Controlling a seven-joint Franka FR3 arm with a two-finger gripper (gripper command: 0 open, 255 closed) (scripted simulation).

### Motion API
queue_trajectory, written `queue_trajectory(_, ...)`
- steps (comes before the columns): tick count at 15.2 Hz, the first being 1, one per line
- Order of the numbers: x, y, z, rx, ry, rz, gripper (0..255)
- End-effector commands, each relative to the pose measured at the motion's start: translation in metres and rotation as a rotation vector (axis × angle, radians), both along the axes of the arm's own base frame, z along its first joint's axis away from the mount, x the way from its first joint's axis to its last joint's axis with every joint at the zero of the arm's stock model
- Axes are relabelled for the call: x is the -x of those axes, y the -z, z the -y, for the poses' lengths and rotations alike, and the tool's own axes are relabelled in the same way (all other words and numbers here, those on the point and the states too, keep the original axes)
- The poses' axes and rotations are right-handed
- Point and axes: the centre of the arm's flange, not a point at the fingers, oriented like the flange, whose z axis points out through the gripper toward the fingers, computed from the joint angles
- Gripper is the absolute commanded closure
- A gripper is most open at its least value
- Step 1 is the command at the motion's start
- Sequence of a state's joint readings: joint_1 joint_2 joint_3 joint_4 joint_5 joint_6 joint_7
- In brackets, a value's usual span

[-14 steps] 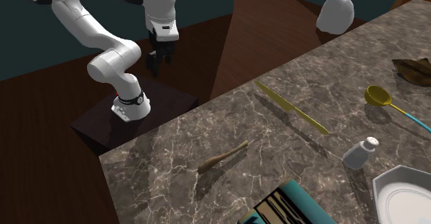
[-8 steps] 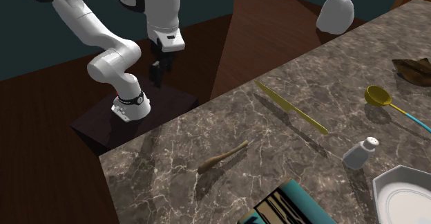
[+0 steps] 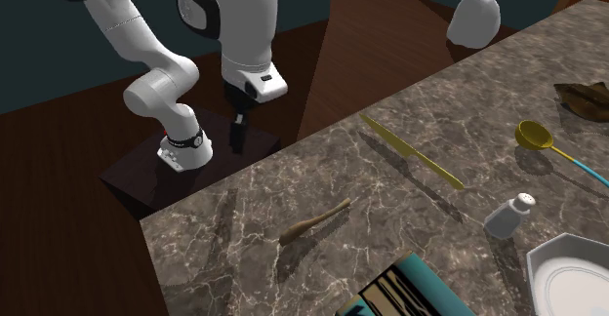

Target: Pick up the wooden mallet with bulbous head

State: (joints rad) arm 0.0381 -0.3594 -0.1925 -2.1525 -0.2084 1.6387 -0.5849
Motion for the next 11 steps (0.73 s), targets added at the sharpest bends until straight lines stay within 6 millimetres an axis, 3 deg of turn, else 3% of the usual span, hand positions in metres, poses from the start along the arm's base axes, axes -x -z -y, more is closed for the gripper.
queue_trajectory(1,-0.023,0.007,0.014,0.0,-0.06,-0.006,0)
queue_trajectory(11,-0.143,0.024,0.054,-0.003,-0.34,-0.036,0)
